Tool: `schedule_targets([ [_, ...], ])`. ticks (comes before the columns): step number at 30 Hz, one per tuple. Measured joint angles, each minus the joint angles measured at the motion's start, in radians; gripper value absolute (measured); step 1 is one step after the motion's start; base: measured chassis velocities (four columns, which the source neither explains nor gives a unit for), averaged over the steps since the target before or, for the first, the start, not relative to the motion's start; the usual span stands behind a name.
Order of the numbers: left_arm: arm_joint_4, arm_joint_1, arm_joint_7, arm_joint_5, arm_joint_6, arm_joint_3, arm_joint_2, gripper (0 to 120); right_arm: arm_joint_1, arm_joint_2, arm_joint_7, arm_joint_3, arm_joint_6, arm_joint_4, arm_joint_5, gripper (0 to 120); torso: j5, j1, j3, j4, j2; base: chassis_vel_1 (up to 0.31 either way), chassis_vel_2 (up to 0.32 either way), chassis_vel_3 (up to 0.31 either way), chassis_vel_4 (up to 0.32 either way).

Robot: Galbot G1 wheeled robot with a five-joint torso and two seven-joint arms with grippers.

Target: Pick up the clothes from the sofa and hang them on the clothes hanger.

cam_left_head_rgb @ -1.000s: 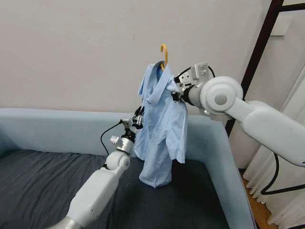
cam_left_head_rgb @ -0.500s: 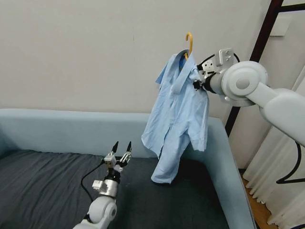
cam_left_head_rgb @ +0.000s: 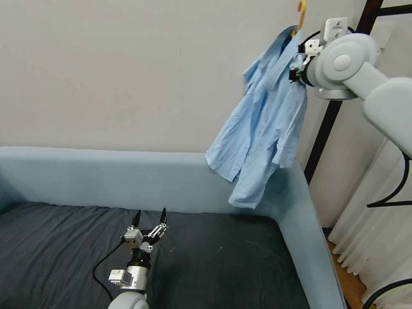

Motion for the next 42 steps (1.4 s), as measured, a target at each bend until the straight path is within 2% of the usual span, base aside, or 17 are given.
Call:
schedule_targets([
  [6, -0.021, 0.001, -0.003, 0.0, 0.008, 0.01, 0.0, 100, 0.097, -0.044, 0.037, -0.086, 0.005, -0.055, 0.022, 1, 0.0001, 0.0, 0.0, -0.0005, 0.0, 0.0, 0.0, 0.0, 0.0],
  [12, -0.029, -0.003, -0.01, -0.001, 0.011, 0.012, 0.005, 100, 0.168, -0.031, 0.079, -0.161, -0.004, -0.137, 0.028, 1, -0.0001, 0.0, 0.0, 0.0, 0.0, 0.0, 0.0, 0.0, 0.0],
  [22, -0.027, -0.005, -0.018, -0.004, 0.005, 0.01, 0.006, 100, 0.171, 0.025, 0.126, -0.208, -0.007, -0.24, -0.019, 1, -0.0004, 0.0, 0.0, 0.0004, 0.0, 0.0, 0.0, 0.0, 0.0],
  [26, -0.022, -0.008, -0.019, -0.005, 0.003, 0.01, 0.007, 100, 0.16, 0.021, 0.141, -0.211, -0.004, -0.258, -0.024, 1, -0.0005, 0.0, 0.0, 0.0002, 0.0, 0.0, 0.0, 0.0, 0.0],
  [34, -0.005, -0.022, -0.021, -0.005, 0.001, 0.017, 0.004, 100, 0.102, -0.041, 0.163, -0.198, -0.002, -0.182, -0.004, 1, 0.0001, 0.0, 0.0, -0.0004, 0.0, 0.0, 0.0, 0.0, 0.0],
  [35, 0.005, -0.024, -0.02, -0.002, 0.001, 0.023, -0.003, 100, 0.082, -0.073, 0.166, -0.189, -0.006, -0.126, 0.01, 1, 0.0001, 0.0, 0.0, -0.0002, 0.0, 0.0, 0.0, 0.0, 0.0],
  [37, 0.007, -0.025, -0.02, 0.0, 0.001, 0.025, -0.004, 100, 0.078, -0.081, 0.166, -0.187, -0.009, -0.11, 0.013, 1, 0.0001, 0.0, 0.0, -0.0001, 0.0, 0.0, 0.0, 0.0, 0.0],
  [40, 0.025, -0.028, -0.019, 0.013, -0.001, 0.033, -0.012, 100, 0.051, -0.156, 0.153, -0.18, -0.032, 0.015, 0.033, 1, -0.0001, 0.0, 0.0, -0.0004, 0.0, 0.0, 0.0, 0.0, 0.0],
  [42, 0.029, -0.028, -0.019, 0.016, -0.001, 0.034, -0.012, 100, 0.046, -0.171, 0.153, -0.18, -0.036, 0.035, 0.036, 1, 0.0, 0.0, 0.0, -0.0003, 0.0, 0.0, 0.0, 0.0, 0.0],
])
